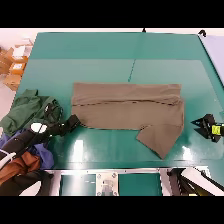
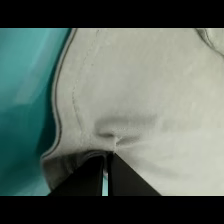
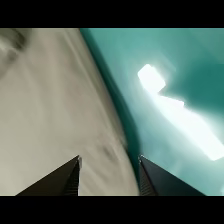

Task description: Fold the shirts.

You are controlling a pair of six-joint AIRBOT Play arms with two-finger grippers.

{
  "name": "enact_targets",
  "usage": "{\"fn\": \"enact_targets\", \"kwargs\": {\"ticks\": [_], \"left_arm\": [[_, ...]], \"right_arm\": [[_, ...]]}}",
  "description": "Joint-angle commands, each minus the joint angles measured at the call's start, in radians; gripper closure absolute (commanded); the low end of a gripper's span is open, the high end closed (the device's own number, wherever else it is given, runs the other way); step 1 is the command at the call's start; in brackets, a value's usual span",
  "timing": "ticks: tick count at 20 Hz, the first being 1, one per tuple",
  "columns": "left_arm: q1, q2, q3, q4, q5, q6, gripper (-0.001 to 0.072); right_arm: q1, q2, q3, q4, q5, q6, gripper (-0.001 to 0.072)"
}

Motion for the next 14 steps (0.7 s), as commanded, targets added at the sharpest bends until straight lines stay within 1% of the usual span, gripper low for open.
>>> {"fn": "enact_targets", "kwargs": {"ticks": [1,2,4,6,9,10,11,13,14], "left_arm": [[-0.002,-0.002,0.014,-0.029,-0.042,0.063,0.0675],[-0.002,-0.002,0.014,-0.029,-0.05,0.072,0.0675],[-0.002,-0.002,0.014,-0.029,-0.056,0.072,0.0676],[-0.002,-0.002,0.017,-0.021,-0.051,0.073,0.0676],[-0.002,-0.002,0.017,-0.013,-0.053,0.073,0.0676],[-0.002,-0.002,0.017,-0.013,-0.053,0.073,0.0676],[-0.002,-0.002,0.017,-0.013,-0.053,0.073,0.0676],[-0.002,-0.002,0.017,-0.013,-0.056,0.073,0.0675],[-0.002,-0.002,0.017,-0.013,-0.066,0.074,0.0675]], "right_arm": [[0.0,0.023,-0.016,-0.235,0.121,0.171,0.0282],[0.0,0.029,-0.035,-0.234,0.119,0.177,0.0282],[0.012,0.03,-0.097,-0.145,0.083,0.173,0.0282],[0.076,0.025,-0.176,-0.05,-0.009,0.148,0.0282],[0.212,0.002,-0.268,0.009,-0.14,0.149,0.0283],[0.245,-0.002,-0.278,0.017,-0.167,0.148,0.0295],[0.27,-0.002,-0.278,0.018,-0.185,0.149,0.0343],[0.283,-0.002,-0.27,0.02,-0.177,0.147,0.0434],[0.283,-0.002,-0.266,0.02,-0.159,0.134,0.0547]]}}
